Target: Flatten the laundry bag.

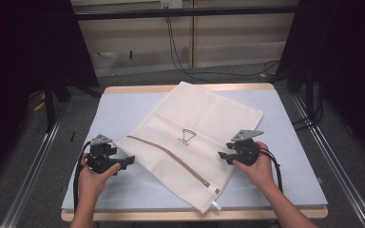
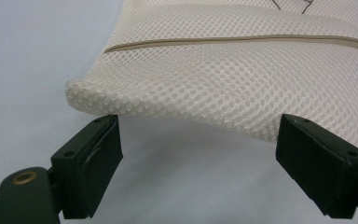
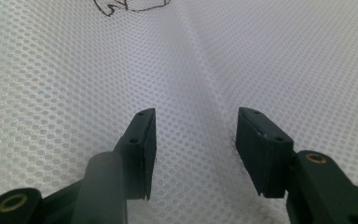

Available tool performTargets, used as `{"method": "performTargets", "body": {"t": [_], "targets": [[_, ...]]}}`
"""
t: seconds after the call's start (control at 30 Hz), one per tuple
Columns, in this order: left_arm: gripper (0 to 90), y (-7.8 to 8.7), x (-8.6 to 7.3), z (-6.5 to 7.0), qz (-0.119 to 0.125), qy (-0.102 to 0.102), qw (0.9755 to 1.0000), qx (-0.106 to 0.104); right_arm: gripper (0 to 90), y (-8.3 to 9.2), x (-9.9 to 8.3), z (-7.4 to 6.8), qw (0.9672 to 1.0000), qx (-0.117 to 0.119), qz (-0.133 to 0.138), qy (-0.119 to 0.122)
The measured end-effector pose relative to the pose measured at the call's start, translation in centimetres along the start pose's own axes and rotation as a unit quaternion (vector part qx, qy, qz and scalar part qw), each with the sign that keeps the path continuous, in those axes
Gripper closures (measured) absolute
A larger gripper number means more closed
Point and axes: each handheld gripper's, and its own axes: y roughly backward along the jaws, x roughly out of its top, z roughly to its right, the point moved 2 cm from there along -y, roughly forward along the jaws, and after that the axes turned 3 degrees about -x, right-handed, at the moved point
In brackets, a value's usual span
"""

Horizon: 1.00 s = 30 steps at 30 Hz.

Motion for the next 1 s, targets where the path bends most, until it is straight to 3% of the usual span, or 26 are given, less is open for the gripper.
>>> {"method": "performTargets", "body": {"t": [0.27,0.33,0.5,0.57,0.73,1.0], "targets": [[12.7,0.7,0.6,0.2,0.011,-0.005,0.9999,0.008,45.4,0.1,-0.1,-0.3,0.9999,0.011,-0.007,-0.007],[12.8,0.6,0.7,0.3,0.006,-0.015,0.9998,0.006,44.8,0.1,-0.1,-0.3,0.9999,0.01,-0.011,-0.006],[14.9,0.1,1.2,0.3,0.003,-0.023,0.9997,0.004,44.8,-0.3,-0.3,-0.2,0.9997,0.01,-0.02,0.006],[15.3,0.0,1.3,0.4,0.007,-0.016,0.9998,-0.001,44.9,-0.3,-0.3,-0.2,0.9997,0.009,-0.02,0.007],[19.2,-0.6,1.7,0.4,0.0,-0.035,0.9994,-0.002,43.4,-0.3,-0.4,-0.4,0.9997,0.007,-0.02,0.012],[22.5,-2.4,2.2,0.2,-0.012,-0.041,0.9991,-0.005,35.9,0.6,0.1,-0.3,0.9998,0.018,0.0,0.004]]}}
